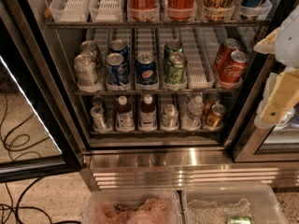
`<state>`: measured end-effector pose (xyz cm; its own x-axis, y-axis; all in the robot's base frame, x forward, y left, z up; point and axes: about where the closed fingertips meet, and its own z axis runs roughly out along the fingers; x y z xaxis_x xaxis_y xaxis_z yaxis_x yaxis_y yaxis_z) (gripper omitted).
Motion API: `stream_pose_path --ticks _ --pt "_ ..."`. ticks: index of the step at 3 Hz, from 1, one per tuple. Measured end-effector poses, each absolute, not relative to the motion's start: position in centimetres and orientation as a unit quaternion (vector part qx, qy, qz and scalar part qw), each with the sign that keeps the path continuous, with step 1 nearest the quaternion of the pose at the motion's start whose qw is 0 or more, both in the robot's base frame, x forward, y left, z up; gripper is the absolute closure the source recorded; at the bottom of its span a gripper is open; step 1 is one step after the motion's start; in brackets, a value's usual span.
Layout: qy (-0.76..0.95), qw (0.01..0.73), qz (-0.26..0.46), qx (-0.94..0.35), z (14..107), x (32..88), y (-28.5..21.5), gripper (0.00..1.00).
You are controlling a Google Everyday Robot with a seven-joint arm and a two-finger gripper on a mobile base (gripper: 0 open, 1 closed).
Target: Pick green can from middle shelf of fridge
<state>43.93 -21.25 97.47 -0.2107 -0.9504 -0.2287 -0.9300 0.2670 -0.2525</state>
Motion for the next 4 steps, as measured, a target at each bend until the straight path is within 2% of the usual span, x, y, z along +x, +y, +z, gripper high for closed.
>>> stream_pose_path --ticks 1,2,4 --pt "0.77 0.208 0.01 -0.603 95.2 45.0 -22.4 0.0" --pt "0.763 0.233 0.044 -0.601 95.4 44.4 -21.4 0.0" --pt "0.779 0.261 0.052 -0.568 95.4 45.0 -21.2 0.0"
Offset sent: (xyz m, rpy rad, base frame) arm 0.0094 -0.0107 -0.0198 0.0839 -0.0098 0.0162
